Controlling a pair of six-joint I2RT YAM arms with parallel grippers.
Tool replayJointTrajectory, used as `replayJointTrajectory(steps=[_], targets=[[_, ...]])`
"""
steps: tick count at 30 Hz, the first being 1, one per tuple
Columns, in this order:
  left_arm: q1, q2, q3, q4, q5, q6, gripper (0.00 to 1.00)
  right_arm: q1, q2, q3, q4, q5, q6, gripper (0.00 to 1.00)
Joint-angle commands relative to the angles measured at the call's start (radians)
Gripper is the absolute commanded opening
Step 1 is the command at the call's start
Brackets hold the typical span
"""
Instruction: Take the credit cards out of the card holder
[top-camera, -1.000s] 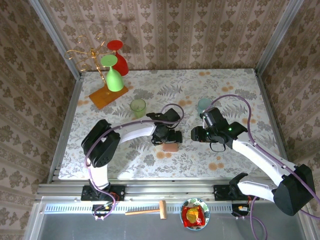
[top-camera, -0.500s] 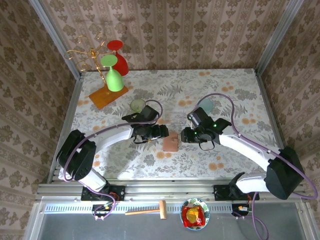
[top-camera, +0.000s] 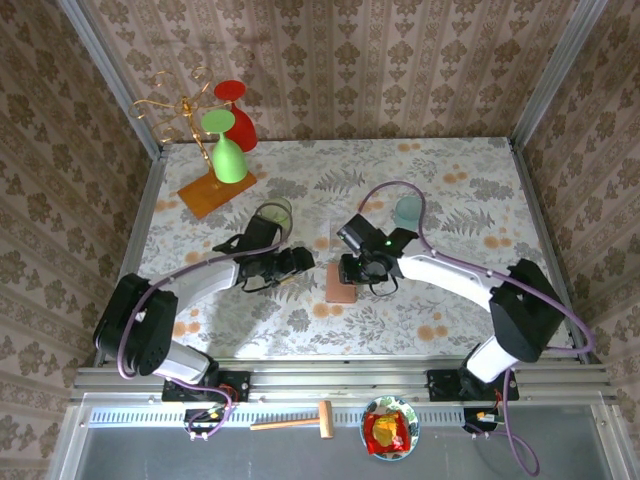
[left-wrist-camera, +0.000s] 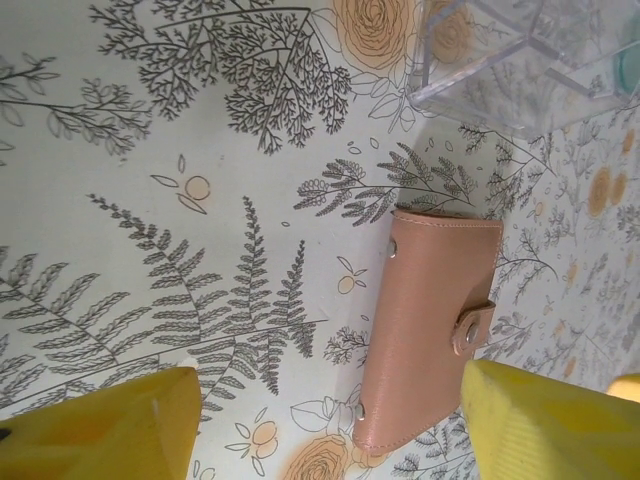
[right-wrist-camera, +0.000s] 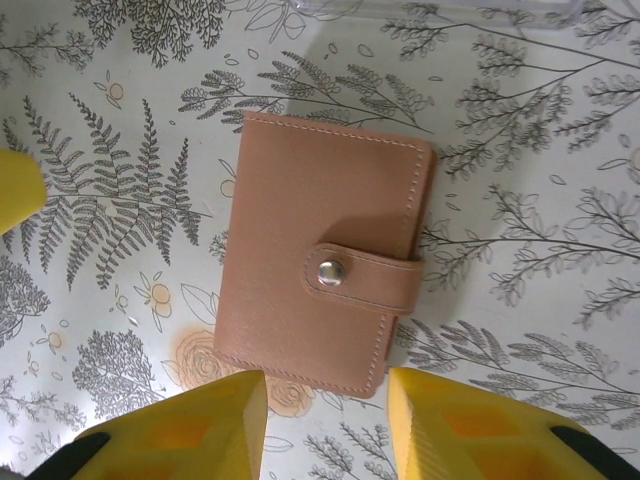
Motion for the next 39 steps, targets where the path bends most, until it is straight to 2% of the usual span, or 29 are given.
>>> replayJointTrajectory(steps=[1, 11, 19, 39], targets=[[0.029, -0.044, -0.04, 0.058, 0.056, 0.026, 0.7, 0.027, 0.066, 0.067, -0.069, 0.078, 0.047, 0.4], [0.087, -0.071, -0.102, 0.092, 0.091, 0.036, 0.72, 0.043, 0.213, 0.174, -0.133, 0.121, 0.065, 0.39], [0.123, -0.061, -0.112, 0.097, 0.106, 0.044, 0.72, 0.043, 0.294, 0.222, -0.138, 0.109, 0.059, 0.36], [0.13, -0.004, -0.102, 0.139, 0.124, 0.033, 0.72, 0.035, 0.346, 0.217, -0.13, 0.074, 0.057, 0.36]])
